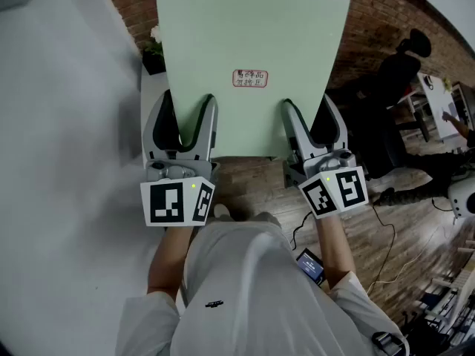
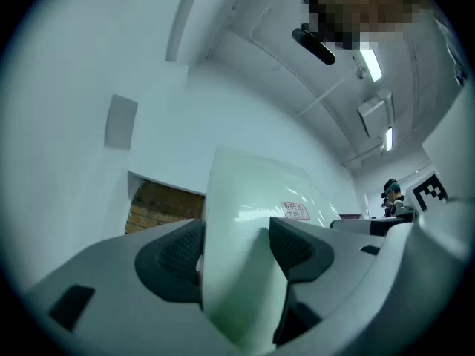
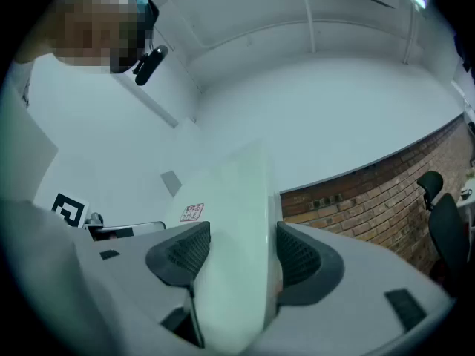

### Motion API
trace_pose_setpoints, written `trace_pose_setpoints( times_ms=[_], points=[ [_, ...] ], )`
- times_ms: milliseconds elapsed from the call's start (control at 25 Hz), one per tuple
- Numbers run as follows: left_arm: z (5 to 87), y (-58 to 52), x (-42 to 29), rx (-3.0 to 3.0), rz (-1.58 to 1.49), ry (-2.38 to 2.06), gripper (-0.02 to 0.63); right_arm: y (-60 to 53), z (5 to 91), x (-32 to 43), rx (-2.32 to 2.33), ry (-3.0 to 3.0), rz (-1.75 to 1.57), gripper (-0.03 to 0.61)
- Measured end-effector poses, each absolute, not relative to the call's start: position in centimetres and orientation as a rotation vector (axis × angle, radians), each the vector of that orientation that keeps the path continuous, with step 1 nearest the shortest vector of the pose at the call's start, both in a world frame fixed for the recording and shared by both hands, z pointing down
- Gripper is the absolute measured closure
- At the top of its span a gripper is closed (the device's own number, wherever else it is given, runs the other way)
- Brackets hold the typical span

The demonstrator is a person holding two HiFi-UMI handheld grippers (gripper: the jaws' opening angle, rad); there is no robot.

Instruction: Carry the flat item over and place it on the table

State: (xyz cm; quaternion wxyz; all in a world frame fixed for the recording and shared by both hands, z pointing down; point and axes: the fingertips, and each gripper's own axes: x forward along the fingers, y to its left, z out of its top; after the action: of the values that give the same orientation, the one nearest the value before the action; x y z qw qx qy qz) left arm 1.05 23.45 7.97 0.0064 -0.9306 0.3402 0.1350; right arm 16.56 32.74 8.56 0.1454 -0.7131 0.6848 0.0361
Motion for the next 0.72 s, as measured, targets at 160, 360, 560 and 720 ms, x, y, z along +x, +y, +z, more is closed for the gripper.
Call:
trace_pose_setpoints(
  times_ms=[160,360,560,720],
  points=[
    [7.4,27.0,1.7,-2.911,0.377,1.090,0.325,36.1,8.3,17.3,-2.027,1.986,0.059,0.304],
    [7.4,32.2,3.4,-2.909,0.339,1.139,0.325,40.8,8.4,19.3,-2.010,2.009,0.008,0.304],
    [8.2,36.9,4.5,-2.884,0.294,1.207,0.325,44.8,9.6,20.8,-1.945,2.039,-0.056,0.304],
    [9.5,39.1,4.8,-2.875,0.274,1.272,0.325,46.3,10.8,21.4,-1.925,2.083,-0.085,0.302]
  ],
)
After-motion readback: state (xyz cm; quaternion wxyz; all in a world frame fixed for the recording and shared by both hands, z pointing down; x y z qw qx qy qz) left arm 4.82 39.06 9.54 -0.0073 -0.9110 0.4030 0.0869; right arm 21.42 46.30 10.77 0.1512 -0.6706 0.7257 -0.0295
